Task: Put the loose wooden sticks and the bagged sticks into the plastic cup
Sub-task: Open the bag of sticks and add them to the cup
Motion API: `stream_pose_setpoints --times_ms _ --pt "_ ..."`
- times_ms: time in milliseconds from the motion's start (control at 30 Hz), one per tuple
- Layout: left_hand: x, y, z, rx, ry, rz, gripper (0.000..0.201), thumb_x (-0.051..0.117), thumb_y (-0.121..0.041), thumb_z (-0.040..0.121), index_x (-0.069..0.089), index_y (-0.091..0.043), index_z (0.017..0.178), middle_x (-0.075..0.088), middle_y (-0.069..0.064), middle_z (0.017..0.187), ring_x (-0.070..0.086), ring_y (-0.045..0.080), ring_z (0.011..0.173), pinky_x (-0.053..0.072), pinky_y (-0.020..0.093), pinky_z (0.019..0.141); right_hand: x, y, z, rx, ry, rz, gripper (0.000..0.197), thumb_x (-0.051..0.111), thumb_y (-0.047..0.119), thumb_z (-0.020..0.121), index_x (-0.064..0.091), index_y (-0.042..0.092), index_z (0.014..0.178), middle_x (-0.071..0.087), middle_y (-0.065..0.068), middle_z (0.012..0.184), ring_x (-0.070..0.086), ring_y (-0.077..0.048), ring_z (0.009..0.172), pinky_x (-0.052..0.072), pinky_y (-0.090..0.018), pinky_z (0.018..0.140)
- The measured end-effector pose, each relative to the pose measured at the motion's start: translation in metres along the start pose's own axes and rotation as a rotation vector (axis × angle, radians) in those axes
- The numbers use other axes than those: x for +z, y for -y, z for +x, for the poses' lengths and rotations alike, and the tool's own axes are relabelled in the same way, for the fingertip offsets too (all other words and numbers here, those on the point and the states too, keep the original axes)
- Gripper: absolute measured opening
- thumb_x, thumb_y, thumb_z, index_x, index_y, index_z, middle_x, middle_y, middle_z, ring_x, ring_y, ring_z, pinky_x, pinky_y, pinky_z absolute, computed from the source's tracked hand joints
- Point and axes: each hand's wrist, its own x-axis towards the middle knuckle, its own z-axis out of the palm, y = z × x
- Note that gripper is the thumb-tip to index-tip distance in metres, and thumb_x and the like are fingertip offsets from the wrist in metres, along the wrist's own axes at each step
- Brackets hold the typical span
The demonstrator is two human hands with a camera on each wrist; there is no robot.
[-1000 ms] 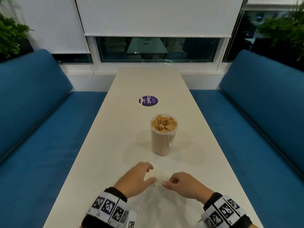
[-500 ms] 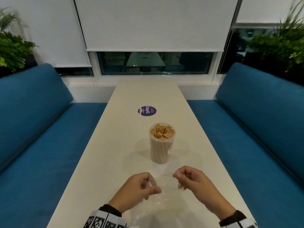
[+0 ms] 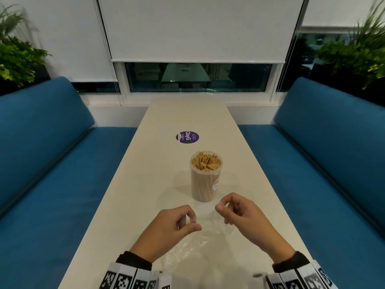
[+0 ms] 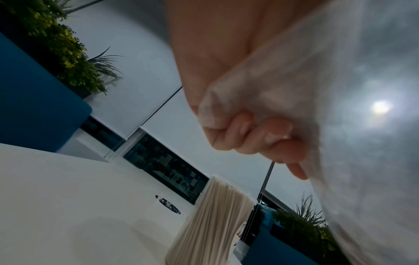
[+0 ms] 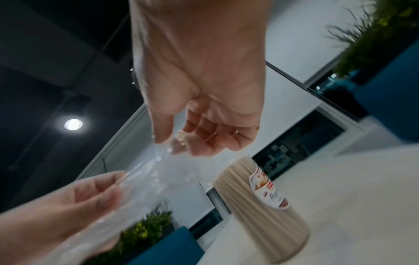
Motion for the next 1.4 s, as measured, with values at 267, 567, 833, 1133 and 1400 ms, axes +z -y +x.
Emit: stream_pose_setpoints --times_ms 267,567,833,1133,1400 --pt "-0.002 0.001 -0.003 0.003 0.010 -0.038 0.016 0.064 -0.038 0.083 0.056 -0.026 0.076 0.044 -0.012 0.051 0.042 0.005 0.051 0.038 0.016 0.057 -0.006 -0.002 0.007 0.116 -0.131 0.669 0.023 0.061 0.027 0.078 0.063 0.006 0.086 0.070 -0.004 0.088 0.064 -0.016 0.081 0.049 -0.033 0.081" --pt "-0.004 -0.002 -0.005 -0.053 -0.005 -0.200 0.015 0.060 -0.033 0.087 0.055 -0.019 0.082 0.053 -0.002 0.056 0.049 0.003 0.052 0.041 0.014 0.056 -0.003 0.001 0.000 0.151 0.106 0.460 0.035 0.060 0.032 0.078 0.066 0.002 0.097 0.068 -0.003 0.083 0.063 -0.014 0.074 0.051 -0.023 0.068" --pt "-0.012 -0.014 0.010 -0.022 -0.006 -0.046 0.033 0.066 -0.048 0.078 0.053 -0.038 0.106 0.065 -0.019 0.101 0.057 -0.007 0.098 0.044 0.012 0.088 0.007 0.009 0.002 0.061 -0.007 0.196 0.019 0.070 0.018 0.080 0.066 -0.001 0.082 0.059 -0.002 0.065 0.054 -0.005 0.054 0.046 -0.018 0.054" --pt "-0.001 -0.022 0.011 -0.020 0.091 -0.159 0.014 0.074 -0.036 0.075 0.061 -0.034 0.081 0.062 -0.010 0.070 0.046 0.000 0.060 0.039 0.012 0.061 0.006 0.012 -0.002 0.030 -0.039 0.137 0.017 0.074 0.021 0.077 0.069 0.004 0.076 0.048 -0.007 0.058 0.040 -0.008 0.045 0.035 -0.016 0.046" --pt "-0.005 -0.027 0.012 -0.013 -0.113 -0.324 0.004 0.069 -0.029 0.081 0.069 -0.025 0.079 0.070 0.000 0.078 0.064 0.014 0.071 0.050 0.028 0.073 0.013 0.014 -0.004 -0.015 0.023 0.067 0.004 0.071 0.015 0.081 0.070 0.012 0.082 0.061 0.005 0.067 0.052 -0.003 0.057 0.041 -0.014 0.053"
